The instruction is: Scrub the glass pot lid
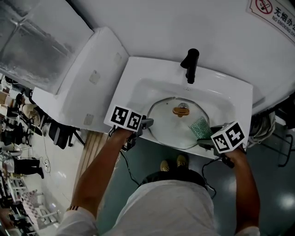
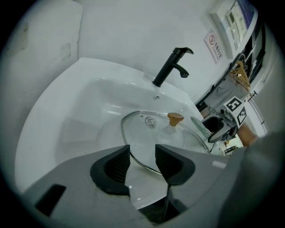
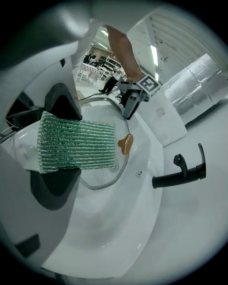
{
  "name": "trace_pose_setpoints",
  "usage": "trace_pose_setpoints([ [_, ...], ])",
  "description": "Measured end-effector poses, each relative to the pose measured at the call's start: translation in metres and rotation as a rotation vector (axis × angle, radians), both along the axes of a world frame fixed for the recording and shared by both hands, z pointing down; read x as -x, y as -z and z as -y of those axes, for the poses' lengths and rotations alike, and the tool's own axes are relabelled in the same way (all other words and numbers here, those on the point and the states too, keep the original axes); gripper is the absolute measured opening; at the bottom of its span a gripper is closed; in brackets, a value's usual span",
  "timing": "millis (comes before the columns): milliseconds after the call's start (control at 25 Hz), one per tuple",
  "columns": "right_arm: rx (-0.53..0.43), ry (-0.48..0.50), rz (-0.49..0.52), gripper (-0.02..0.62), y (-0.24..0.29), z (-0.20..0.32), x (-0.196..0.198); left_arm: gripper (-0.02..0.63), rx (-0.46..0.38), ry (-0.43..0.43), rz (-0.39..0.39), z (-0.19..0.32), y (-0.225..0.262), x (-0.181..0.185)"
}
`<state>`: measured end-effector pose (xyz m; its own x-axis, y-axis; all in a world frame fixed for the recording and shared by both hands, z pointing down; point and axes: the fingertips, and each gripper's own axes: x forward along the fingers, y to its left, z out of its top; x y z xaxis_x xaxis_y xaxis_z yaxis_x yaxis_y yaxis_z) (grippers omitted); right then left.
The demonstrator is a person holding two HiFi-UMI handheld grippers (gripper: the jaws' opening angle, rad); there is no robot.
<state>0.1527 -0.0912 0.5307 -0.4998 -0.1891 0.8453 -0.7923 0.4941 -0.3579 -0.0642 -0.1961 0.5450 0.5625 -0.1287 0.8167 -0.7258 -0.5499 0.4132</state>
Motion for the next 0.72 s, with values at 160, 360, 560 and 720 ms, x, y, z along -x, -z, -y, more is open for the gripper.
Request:
trace_pose_setpoints([
  [160,-0.026,-0.017,0.036,0.337,0.011,0.001,0.002,0.186,-0.011,0.004,0.005,0.000,0.001,0.000],
  [360,-0.102,-0.026,0.079,0.337,0.039,0.009,0.011,0.172,-0.050,0.007,-0.021,-0.003,0.012,-0.005],
  [560,-0.208,-0.037,0.112,0.337,0.072,0.021,0.021,0.158,-0.157,0.030,-0.133,0.000,0.050,-0.025],
  [720,-0.292,-0.052,0.161,0.337,0.102,0.030,0.032,0.120,-0.249,0.067,-0.293,-0.002,0.095,-0.045],
])
